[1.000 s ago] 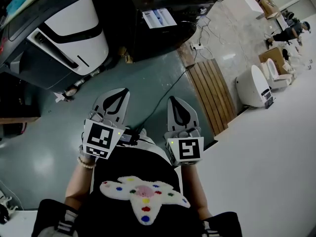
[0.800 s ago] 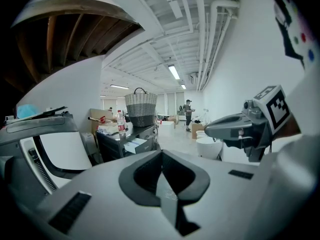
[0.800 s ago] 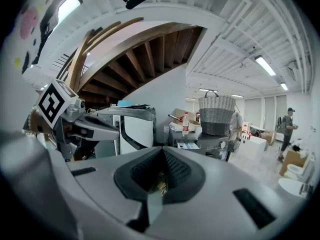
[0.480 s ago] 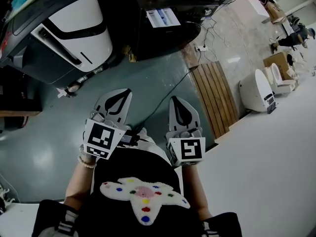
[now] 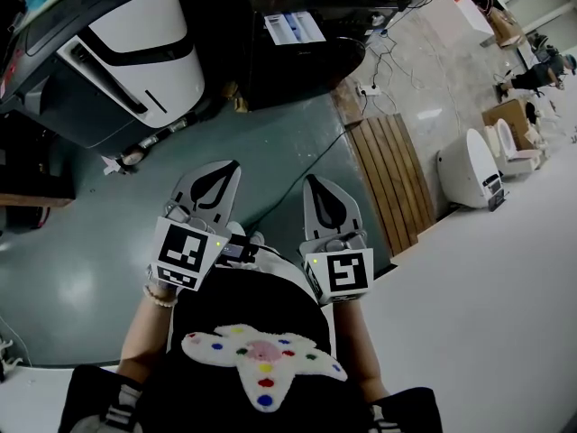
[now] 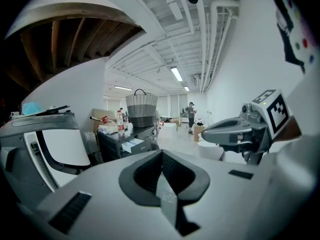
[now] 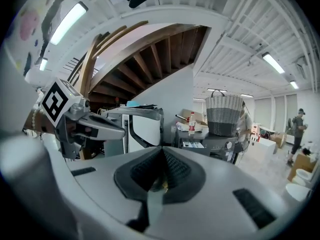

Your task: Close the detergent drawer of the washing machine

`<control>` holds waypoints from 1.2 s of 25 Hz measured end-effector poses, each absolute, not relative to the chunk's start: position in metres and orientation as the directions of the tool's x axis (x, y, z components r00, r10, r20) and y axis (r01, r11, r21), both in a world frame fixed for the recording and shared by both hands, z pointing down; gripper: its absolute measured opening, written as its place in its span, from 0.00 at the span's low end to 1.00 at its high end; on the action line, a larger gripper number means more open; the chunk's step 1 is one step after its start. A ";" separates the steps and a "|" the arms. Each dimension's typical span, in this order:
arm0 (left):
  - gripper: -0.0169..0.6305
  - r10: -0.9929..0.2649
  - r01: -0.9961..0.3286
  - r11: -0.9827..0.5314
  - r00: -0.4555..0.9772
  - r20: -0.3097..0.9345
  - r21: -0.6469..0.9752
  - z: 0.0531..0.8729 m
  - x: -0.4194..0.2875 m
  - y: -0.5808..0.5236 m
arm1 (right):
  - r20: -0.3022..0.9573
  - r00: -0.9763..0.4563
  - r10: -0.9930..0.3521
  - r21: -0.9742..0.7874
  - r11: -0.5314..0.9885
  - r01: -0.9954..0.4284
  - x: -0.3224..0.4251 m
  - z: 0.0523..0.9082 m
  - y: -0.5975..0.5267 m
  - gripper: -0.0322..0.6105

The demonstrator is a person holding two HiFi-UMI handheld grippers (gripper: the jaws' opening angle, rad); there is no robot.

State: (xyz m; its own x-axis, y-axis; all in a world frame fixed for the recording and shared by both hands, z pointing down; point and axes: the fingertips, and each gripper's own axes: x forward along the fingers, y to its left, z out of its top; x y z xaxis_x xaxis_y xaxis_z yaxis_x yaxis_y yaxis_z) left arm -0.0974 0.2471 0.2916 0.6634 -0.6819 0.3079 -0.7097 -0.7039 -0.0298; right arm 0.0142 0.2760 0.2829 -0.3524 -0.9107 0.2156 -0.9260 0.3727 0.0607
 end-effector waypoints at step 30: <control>0.04 -0.667 -0.692 -0.721 0.678 0.307 -0.037 0.303 -0.068 0.167 | 0.236 -0.311 -0.921 0.032 0.327 -0.944 0.042 0.304 0.198 0.05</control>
State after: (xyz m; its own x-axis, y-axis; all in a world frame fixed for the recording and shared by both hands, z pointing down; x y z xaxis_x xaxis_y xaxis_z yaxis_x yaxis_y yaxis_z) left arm -0.0678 0.1672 0.3034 0.6783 -0.6675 0.3072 -0.6924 -0.7206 -0.0368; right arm 0.0422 0.1976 0.3044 -0.3110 -0.9206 0.2364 -0.9444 0.3272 0.0316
